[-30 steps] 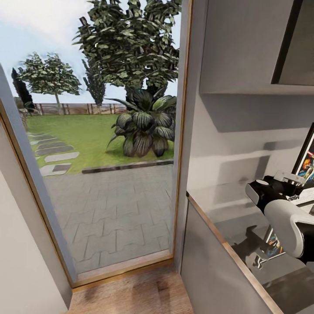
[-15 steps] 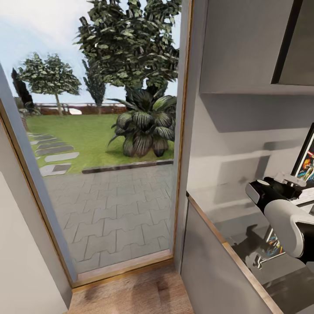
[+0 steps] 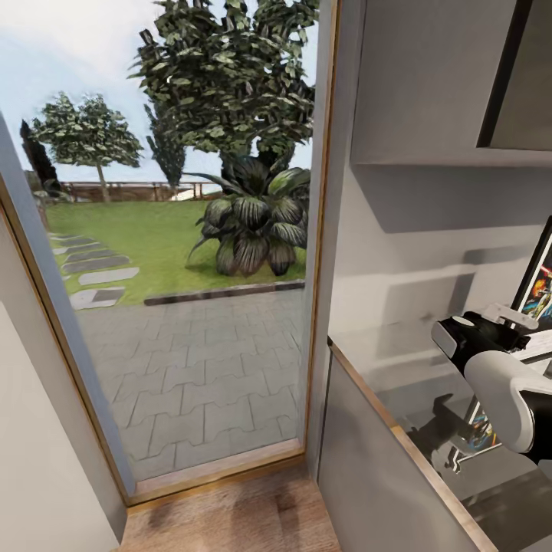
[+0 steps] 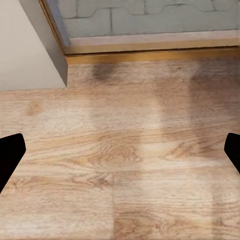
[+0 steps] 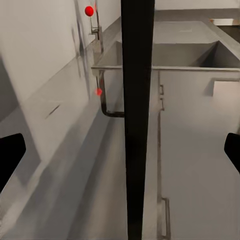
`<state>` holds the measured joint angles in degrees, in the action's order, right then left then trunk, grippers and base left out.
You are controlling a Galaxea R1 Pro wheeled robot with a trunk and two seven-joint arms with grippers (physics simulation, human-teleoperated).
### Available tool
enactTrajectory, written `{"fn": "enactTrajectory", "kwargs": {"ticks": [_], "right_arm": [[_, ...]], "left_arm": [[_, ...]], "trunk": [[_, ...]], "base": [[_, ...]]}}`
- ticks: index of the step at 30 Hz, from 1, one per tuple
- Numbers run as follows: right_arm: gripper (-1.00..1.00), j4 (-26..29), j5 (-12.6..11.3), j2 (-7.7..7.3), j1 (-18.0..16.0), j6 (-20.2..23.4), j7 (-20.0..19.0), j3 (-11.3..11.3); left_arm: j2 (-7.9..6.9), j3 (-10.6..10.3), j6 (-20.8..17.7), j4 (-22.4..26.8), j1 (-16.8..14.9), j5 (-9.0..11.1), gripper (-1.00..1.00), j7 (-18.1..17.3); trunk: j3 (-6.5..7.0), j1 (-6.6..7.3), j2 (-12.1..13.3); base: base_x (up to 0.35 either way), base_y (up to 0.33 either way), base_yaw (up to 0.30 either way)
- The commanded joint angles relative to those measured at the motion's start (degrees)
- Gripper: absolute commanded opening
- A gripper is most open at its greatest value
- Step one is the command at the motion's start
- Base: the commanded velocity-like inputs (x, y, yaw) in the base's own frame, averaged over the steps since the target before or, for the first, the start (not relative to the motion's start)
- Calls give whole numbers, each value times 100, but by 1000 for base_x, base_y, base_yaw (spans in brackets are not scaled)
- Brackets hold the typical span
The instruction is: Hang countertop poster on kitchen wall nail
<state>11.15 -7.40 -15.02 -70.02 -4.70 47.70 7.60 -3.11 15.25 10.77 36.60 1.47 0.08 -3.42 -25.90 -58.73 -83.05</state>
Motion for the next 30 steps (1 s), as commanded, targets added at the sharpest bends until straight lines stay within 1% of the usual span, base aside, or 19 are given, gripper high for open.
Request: {"fn": "enactTrajectory", "kwargs": {"ticks": [1,9,30], "right_arm": [[100,1,-60,-1,-3,-49,2,-11],[100,1,-60,-1,-3,-49,2,-9],[100,1,-61,-1,-3,-49,2,-5]], "left_arm": [[3,19,7,5,0,1,100,-36],[3,18,6,11,-5,1,100,-36],[3,19,6,14,-1,1,100,-36]], "trunk": [[-5,0,-3],[-5,0,-3],[-5,0,-3]], "base": [[25,-6,0],[42,-23,0],[3,-2,0]]}}
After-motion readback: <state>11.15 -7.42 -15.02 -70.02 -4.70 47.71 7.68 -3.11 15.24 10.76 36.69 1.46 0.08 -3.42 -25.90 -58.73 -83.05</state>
